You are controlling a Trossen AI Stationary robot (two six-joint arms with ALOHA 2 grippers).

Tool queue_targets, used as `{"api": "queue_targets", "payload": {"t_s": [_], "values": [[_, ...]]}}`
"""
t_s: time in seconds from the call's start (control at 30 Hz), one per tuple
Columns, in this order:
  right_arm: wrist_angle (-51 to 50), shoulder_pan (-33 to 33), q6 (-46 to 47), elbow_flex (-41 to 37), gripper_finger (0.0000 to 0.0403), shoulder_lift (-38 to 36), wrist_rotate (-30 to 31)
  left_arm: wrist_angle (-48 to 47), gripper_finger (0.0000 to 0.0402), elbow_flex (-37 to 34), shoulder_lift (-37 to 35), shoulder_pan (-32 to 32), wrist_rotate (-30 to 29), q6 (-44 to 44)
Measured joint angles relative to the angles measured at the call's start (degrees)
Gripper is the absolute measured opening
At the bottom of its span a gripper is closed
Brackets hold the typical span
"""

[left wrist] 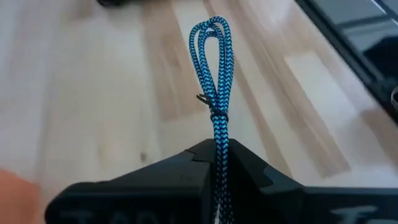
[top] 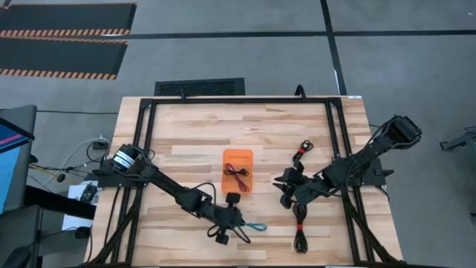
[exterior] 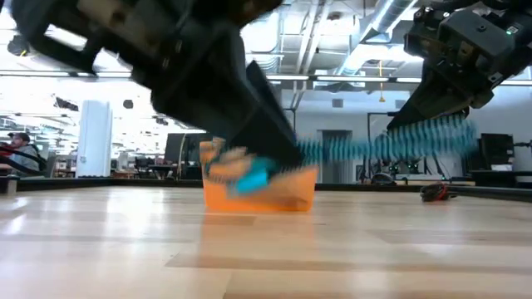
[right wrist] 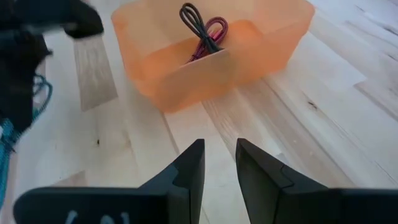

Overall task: Pick and place USB-C Cables
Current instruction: Put the blue charger cable into the orange bin

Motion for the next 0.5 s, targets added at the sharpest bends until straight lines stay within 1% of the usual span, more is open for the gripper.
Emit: {"api": "queue_targets", "payload": {"t_s": [0.33, 0.43, 0.5], "values": [[-0.8, 0.9, 0.0, 0.0, 0.0116, 0.0, -1.2, -0.1, 0.0005, 0.0, -12.6, -1.2, -12.9, -3.0], [-0.8, 1.4, 0.0, 0.0, 0.0116, 0.0, -1.1, -0.7, 0.0007, 0.0, -16.1, -1.3, -19.4, -4.3], [-0.8, 1.6, -0.1, 0.0, 0.0116, 0.0, -1.1, -1.8, 0.0011, 0.0, -17.8, -0.9, -25.1, -5.6]]}}
